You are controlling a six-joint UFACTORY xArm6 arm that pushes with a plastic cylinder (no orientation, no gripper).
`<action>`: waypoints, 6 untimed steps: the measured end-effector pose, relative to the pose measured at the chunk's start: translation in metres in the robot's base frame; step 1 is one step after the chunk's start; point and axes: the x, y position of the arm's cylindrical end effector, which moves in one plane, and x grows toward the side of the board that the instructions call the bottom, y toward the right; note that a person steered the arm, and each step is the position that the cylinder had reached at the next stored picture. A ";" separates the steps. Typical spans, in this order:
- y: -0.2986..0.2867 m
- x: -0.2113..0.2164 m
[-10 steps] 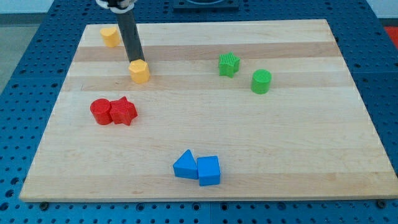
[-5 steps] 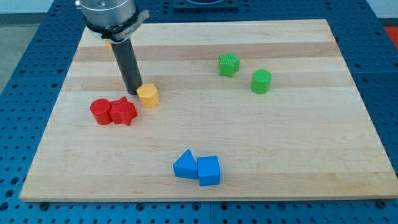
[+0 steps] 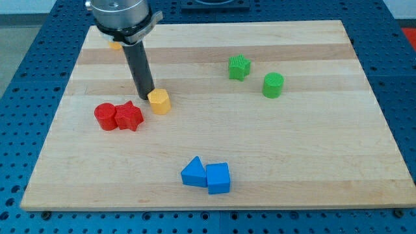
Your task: Separate the yellow hexagon from the yellow heart
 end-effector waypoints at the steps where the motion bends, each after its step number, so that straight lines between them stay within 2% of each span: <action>1: 0.005 -0.009; 4: 0.034 -0.010; 6: 0.034 0.019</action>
